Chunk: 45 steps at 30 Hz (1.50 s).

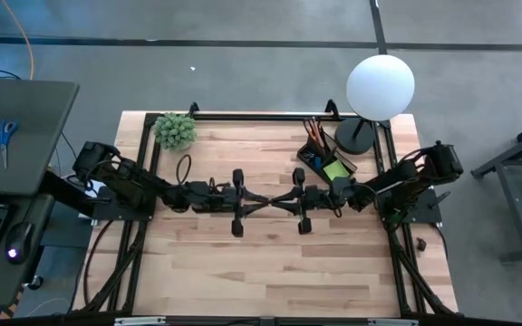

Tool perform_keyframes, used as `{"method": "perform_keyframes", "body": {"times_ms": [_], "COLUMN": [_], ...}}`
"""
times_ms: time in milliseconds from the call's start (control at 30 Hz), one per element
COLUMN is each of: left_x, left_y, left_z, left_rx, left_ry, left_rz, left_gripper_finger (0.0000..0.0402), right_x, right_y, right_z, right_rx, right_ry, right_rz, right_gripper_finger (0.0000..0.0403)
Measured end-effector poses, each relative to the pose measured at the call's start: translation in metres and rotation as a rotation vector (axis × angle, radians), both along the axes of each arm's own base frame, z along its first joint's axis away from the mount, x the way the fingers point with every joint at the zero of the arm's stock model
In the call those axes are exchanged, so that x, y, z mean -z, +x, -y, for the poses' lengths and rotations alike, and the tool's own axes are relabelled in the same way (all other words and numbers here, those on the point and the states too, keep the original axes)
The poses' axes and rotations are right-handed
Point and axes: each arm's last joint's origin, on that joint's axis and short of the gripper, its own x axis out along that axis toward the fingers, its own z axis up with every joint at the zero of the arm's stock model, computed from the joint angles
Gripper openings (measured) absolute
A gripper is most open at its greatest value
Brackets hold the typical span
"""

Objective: Pick and place office supplies into organizer
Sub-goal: Put the black pen into the black desk organizer

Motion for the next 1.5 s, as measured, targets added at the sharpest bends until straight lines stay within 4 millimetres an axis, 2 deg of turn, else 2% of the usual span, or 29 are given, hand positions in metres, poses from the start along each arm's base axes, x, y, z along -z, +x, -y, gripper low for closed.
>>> {"method": "perform_keyframes", "body": {"times_ms": [167, 400, 700, 900, 1067, 1233, 1333, 1500], "left_x": [0.0, 0.0, -0.001, -0.001, 0.002, -0.002, 0.005, 0.011], "left_y": [0.0, 0.0, 0.0, 0.001, 0.011, 0.033, 0.044, 0.048], "left_z": [-0.001, -0.001, -0.001, -0.011, -0.015, -0.012, -0.01, -0.01], "left_rx": [-0.021, -0.031, -0.039, -0.045, -0.014, 0.039, 0.079, 0.081], "left_ry": [-0.002, -0.006, -0.023, -0.062, -0.079, -0.076, -0.071, -0.07], "left_rz": [0.001, 0.003, 0.015, 0.022, 0.024, 0.061, 0.008, -0.068], "left_gripper_finger": [0.0008, 0.0032, 0.0011, 0.0019, 0.0019, 0.0001, 0.0003, 0.0], "right_x": [0.001, 0.003, 0.006, 0.006, 0.005, 0.012, 0.001, 0.008], "right_y": [0.0, 0.0, 0.001, 0.001, 0.007, 0.018, 0.025, 0.025], "right_z": [0.0, 0.001, 0.001, 0.002, 0.0, -0.001, -0.001, -0.002], "right_rx": [0.013, 0.015, 0.042, 0.052, 0.045, 0.043, 0.06, 0.064], "right_ry": [0.0, -0.002, -0.005, -0.01, -0.019, -0.072, -0.073, -0.092], "right_rz": [-0.014, -0.033, -0.063, -0.068, -0.119, -0.281, -0.223, -0.23], "right_gripper_finger": [0.0025, 0.0029, 0.0027, 0.0027, 0.0031, 0.0025, 0.0009, 0.0001]}}
